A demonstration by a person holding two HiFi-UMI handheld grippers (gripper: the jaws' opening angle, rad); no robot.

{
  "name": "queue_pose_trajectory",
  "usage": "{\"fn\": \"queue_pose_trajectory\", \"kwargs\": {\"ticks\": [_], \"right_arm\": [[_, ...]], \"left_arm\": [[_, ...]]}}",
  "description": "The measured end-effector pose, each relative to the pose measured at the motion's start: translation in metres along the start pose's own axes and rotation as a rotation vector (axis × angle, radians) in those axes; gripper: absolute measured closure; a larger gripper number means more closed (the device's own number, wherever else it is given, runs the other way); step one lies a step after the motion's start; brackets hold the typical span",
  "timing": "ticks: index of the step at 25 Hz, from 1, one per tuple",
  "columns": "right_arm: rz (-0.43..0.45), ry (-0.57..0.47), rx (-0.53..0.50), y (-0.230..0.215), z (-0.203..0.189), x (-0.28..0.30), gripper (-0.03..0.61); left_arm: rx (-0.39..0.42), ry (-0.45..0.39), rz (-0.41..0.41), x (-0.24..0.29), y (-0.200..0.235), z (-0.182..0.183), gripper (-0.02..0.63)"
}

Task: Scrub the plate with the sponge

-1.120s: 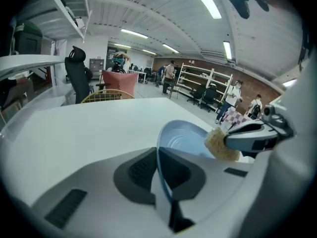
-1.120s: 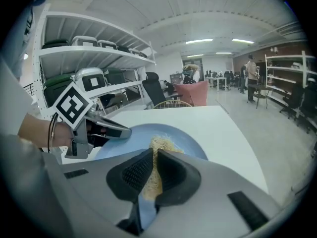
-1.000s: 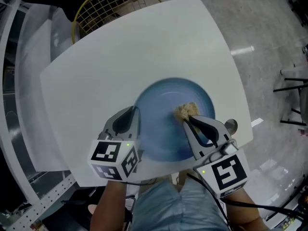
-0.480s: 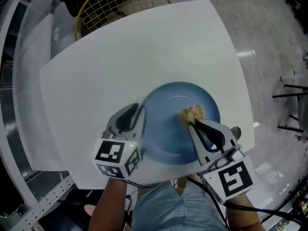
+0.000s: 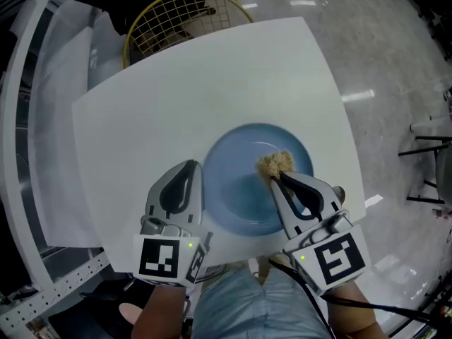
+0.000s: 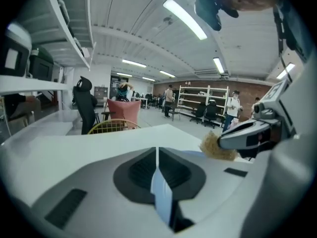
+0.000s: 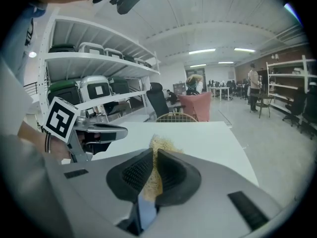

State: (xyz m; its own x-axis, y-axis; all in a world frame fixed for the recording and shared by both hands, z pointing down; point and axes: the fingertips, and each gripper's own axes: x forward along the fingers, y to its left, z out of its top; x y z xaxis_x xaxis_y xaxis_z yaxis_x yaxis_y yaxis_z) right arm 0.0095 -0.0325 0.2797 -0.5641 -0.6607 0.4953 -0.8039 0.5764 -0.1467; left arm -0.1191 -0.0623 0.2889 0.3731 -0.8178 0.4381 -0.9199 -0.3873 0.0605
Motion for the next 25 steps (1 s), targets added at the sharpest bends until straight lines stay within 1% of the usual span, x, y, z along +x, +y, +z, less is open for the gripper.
{"fn": "queue_pose_trajectory", "kwargs": {"ticks": [2, 7, 10, 13, 16, 19, 22, 25], "right_arm": [[0.0, -0.046, -0.021, 0.003, 0.016, -0.012, 0.543], [-0.013, -0.163, -0.071, 0.008, 0.059, -0.054, 0.543], [-0.027, -0.237, -0.112, 0.012, 0.084, -0.078, 0.543], [-0.057, -0.311, -0.138, 0.014, 0.107, -0.099, 0.543], [-0.073, -0.364, -0.158, 0.017, 0.12, -0.117, 0.543], [-0.073, -0.381, -0.19, 0.021, 0.121, -0.13, 0.543], [-0.067, -0.404, -0.222, 0.026, 0.126, -0.139, 0.543], [-0.068, -0.411, -0.223, 0.026, 0.129, -0.145, 0.543]], "left_arm": [[0.019, -0.048, 0.044, -0.018, -0.007, 0.023, 0.596], [0.081, -0.168, 0.159, -0.065, -0.028, 0.08, 0.598], [0.122, -0.237, 0.205, -0.087, -0.045, 0.106, 0.598], [0.14, -0.273, 0.224, -0.105, -0.063, 0.121, 0.598], [0.149, -0.32, 0.236, -0.122, -0.079, 0.135, 0.598], [0.19, -0.353, 0.256, -0.136, -0.09, 0.143, 0.598], [0.201, -0.361, 0.254, -0.141, -0.101, 0.146, 0.598], [0.215, -0.364, 0.254, -0.144, -0.109, 0.149, 0.598]]}}
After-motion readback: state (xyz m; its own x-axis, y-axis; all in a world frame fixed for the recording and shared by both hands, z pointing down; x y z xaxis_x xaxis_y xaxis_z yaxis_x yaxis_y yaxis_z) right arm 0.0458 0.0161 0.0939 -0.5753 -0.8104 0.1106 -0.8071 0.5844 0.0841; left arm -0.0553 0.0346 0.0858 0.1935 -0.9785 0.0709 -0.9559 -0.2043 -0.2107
